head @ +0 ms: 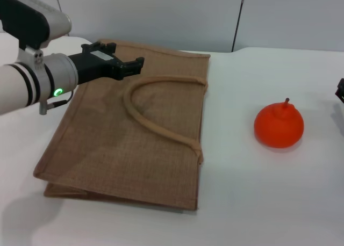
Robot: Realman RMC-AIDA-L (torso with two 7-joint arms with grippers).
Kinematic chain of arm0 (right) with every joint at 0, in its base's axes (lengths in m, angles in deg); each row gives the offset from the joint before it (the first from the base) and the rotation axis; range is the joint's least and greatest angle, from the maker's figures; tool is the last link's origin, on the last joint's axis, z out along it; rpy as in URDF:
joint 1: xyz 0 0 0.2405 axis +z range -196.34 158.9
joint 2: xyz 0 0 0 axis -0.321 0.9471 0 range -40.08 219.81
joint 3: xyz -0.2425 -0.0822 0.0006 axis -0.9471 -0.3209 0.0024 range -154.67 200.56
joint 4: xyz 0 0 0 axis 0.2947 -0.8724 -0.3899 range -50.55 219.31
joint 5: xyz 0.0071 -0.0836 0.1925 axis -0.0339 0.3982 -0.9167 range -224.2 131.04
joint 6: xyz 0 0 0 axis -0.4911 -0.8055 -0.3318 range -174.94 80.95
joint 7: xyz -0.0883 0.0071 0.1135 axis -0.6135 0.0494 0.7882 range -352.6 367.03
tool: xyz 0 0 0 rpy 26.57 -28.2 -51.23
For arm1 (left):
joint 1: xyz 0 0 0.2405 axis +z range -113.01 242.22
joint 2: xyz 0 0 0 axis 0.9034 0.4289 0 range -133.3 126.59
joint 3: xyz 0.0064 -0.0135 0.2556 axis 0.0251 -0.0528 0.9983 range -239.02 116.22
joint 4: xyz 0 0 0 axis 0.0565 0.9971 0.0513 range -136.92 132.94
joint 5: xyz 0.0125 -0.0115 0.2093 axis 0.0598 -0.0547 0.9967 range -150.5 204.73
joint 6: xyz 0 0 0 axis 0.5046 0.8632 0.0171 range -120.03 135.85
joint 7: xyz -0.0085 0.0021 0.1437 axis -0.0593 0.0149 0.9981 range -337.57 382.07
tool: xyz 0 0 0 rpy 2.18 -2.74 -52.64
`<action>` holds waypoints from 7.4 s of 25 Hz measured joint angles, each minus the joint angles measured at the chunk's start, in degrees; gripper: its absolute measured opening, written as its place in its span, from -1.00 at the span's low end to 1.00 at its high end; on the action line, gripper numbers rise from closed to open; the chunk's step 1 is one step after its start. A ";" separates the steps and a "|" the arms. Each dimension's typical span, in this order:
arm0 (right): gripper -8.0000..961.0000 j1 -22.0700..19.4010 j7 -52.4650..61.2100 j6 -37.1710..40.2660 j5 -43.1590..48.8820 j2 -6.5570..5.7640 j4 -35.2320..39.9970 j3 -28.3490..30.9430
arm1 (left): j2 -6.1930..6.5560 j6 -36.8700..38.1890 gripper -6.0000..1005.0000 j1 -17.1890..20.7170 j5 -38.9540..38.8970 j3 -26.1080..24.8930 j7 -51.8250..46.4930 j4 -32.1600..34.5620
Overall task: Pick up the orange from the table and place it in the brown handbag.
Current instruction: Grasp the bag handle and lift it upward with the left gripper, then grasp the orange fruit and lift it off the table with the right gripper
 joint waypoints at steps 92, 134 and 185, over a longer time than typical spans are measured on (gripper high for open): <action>0.87 1.77 0.07 -0.24 0.00 0.26 0.44 0.00 | -2.29 -10.74 0.65 -19.18 27.31 -17.38 -13.01 -23.22; 0.87 1.68 0.60 -1.41 0.09 0.21 0.43 -6.87 | -1.79 -19.40 -0.75 -14.07 29.42 -17.72 -18.01 -1.06; 0.87 -1.15 25.41 -18.88 0.18 -4.14 -3.08 -47.27 | -1.72 -41.47 -0.75 -9.83 40.96 -23.96 -28.03 40.24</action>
